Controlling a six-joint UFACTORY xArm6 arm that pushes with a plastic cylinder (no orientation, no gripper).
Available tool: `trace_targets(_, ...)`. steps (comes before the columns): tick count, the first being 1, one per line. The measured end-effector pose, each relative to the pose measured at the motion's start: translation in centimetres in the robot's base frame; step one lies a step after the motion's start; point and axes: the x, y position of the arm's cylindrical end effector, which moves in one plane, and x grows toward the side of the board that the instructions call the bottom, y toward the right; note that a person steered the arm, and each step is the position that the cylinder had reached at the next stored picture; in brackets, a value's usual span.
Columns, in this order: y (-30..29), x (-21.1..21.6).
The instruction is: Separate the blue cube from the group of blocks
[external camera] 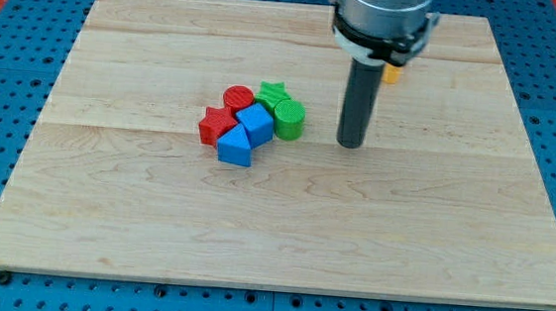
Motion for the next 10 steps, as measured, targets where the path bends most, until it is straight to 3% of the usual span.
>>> trace_targets(2, -7.6, 4.6)
trace_targets(4, -9.4, -1.6)
trace_targets(6, -9.3, -4.1)
trace_targets(7, -13.0, -4.8)
trace_targets(10, -25.1, -1.4)
